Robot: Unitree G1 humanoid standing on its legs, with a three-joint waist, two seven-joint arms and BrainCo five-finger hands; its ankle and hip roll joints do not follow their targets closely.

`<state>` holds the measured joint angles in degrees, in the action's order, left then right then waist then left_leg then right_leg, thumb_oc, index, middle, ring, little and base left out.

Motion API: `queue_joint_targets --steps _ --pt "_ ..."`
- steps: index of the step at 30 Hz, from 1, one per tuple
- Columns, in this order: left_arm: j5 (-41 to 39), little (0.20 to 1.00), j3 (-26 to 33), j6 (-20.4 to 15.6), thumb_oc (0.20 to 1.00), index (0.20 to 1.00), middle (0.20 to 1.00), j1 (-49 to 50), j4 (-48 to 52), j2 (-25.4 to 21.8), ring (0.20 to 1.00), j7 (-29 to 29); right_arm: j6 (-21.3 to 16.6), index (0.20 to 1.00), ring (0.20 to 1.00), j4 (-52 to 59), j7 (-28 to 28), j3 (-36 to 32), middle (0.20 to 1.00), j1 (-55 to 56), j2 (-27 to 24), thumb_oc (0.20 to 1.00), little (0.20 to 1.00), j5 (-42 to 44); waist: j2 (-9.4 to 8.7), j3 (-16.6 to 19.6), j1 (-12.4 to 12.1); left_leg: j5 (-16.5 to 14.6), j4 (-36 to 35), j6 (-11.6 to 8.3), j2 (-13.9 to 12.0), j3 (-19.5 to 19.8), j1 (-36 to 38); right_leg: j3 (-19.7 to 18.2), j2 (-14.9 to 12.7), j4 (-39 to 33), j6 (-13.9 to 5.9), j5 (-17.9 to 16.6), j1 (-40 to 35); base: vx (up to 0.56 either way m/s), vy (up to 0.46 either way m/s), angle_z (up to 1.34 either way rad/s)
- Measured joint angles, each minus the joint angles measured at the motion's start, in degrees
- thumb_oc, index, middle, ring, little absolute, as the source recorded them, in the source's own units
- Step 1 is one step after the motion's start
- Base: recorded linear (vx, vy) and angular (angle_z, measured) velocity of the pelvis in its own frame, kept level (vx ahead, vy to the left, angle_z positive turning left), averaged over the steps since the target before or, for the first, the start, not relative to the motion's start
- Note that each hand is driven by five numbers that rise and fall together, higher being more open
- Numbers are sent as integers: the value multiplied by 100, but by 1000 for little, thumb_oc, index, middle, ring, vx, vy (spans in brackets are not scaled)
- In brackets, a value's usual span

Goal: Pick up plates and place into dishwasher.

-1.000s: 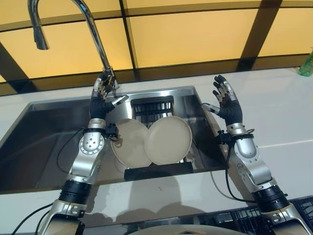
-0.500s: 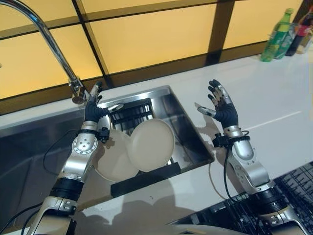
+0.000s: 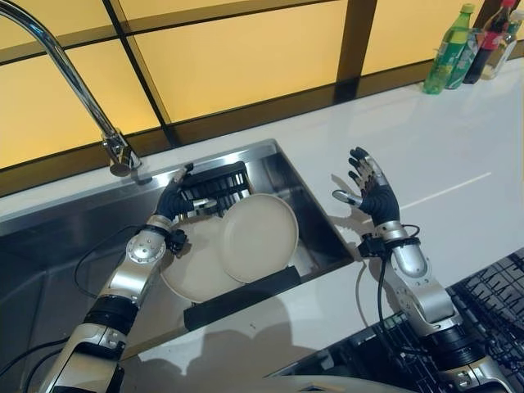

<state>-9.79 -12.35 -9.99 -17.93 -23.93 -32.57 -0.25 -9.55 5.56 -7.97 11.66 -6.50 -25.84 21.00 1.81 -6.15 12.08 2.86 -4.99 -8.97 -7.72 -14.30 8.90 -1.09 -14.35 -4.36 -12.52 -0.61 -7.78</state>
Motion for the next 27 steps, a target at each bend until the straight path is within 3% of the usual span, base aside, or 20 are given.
queue_joint_targets --steps 8,18,24,27 --pt "-289 1000 -236 24 1000 1000 1000 -177 -181 -286 1000 -720 37 1000 1000 146 25 -4 1000 -129 -137 1000 1000 105 55 -152 126 -2 -1 4 100 -36 38 -18 -104 49 -51 18 10 38 72 -1" --pt "-448 1000 -272 -308 1000 1000 1000 -298 -481 -302 1000 -881 37 1000 1000 213 214 -92 1000 -125 -225 1000 1000 104 124 -222 137 -2 0 5 112 -126 58 -105 -109 111 -60 19 88 41 29 -4" --pt "-375 1000 -451 -287 1000 1000 1000 -342 -477 -452 1000 -1100 37 1000 1000 257 276 -185 1000 -108 -224 1000 1000 106 164 -250 148 -2 0 5 114 -133 71 -116 -109 109 -62 18 81 43 17 -1" --pt "-94 1000 -632 -92 1000 1000 1000 -420 -470 -620 1000 -1433 37 1000 1000 276 309 -203 1000 -112 -234 1000 1000 109 199 -271 148 -2 0 5 116 -129 96 -116 -111 107 -62 18 55 10 8 0"
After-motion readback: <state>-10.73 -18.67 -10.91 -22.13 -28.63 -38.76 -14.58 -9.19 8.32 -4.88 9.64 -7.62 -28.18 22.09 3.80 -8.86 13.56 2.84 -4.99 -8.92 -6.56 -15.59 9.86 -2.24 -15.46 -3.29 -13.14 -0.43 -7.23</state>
